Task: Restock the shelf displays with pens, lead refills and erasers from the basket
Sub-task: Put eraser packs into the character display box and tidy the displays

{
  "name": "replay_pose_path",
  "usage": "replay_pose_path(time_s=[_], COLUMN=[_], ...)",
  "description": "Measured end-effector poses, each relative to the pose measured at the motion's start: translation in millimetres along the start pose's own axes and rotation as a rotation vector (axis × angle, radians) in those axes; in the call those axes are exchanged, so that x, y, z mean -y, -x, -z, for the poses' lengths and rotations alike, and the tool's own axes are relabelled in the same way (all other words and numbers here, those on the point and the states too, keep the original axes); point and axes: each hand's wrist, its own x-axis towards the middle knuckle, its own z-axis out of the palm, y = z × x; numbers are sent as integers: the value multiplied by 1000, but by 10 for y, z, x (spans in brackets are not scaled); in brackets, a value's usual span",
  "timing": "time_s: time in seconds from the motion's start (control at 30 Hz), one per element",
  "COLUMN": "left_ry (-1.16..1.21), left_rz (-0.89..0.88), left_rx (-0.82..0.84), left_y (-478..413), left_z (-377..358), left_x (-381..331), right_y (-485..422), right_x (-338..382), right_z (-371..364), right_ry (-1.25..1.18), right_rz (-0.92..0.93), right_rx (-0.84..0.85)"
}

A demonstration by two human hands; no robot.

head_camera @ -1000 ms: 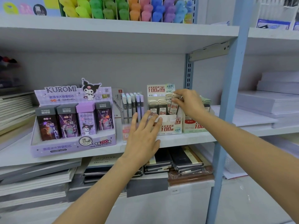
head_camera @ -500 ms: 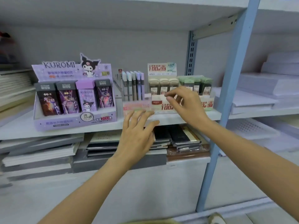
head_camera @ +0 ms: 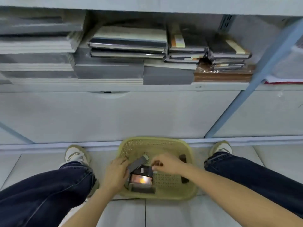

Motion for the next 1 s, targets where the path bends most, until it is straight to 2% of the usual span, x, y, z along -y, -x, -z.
replay_pose_path(time_s=[0.13, 0.27, 0.47, 0.63, 0.73, 0.83, 0.9, 0.97, 1.0], left_ry=[-34, -74, 17, 180, 499, 1020, 1368, 1607, 1645], left_rz=[9, -43, -40, 30, 248, 562, 600, 607, 618], left_rx=[88, -23, -62, -174, -241, -109, 7, -37, -88], left_y=[269, 301, 288, 200, 110, -13, -83, -109, -112], left_z=[-290, -407, -475, -369, -309, -260, -251, -237, -225], left_x=[215, 286, 359, 251, 62, -120, -206, -247, -238], right_y=[-109, -183, -202, -156, -113, -111, -142, -190, -219], right_x=[-123, -172, -186, -258, -254, -165, -66, 44, 86], right_z=[-681, -1009, -1144, -882, -652, -531, -517, -541, -563], right_ry=[-10, -62, -148, -427, -617, -871, -894, -868, -849], right_rz=[-78, -193, -241, -219, -213, -188, -139, -86, -67], right_rx=[104, 33, 57, 16, -74, -72, -30, 29, 54])
